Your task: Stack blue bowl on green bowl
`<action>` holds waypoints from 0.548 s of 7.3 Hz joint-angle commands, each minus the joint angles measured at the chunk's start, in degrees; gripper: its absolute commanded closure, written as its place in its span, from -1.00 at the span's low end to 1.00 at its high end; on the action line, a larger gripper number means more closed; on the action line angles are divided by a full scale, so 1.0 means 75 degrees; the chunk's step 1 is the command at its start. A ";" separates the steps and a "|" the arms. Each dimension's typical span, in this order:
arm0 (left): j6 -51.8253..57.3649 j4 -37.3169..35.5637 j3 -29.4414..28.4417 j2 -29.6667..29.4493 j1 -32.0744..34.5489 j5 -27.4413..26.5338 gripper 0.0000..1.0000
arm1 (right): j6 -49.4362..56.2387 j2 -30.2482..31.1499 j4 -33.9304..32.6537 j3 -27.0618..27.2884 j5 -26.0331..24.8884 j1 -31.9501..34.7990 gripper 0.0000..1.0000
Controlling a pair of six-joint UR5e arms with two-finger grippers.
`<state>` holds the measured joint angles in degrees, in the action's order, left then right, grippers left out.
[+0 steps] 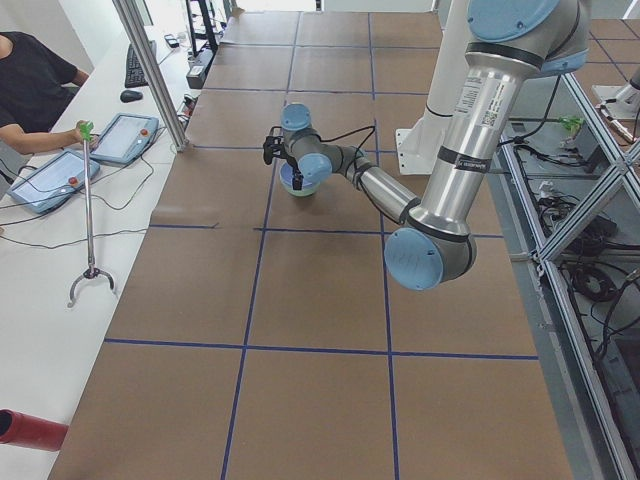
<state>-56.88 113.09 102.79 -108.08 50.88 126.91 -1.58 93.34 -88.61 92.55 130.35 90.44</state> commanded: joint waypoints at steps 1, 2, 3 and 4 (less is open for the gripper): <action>0.1309 -0.0357 0.0262 0.0184 0.1285 0.0024 -1.00 | 0.0000 0.0000 0.0002 0.0000 -0.0001 0.0000 -1.00; 0.2695 -0.1358 0.0437 0.0162 0.1731 0.0024 -1.00 | 0.0000 0.0000 0.0002 0.0000 0.0011 0.0000 -1.00; 0.4379 -0.2586 0.0474 0.0080 0.2176 0.0024 -1.00 | 0.0000 0.0000 0.0002 0.0000 0.0011 0.0000 -1.00; 0.5522 -0.2842 0.0439 0.0126 0.2622 0.0024 -1.00 | 0.0000 0.0000 0.0002 0.0000 -0.0001 0.0000 -1.00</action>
<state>-27.81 97.33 106.00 -107.21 66.18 127.09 -1.58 93.34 -88.59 92.55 130.40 90.44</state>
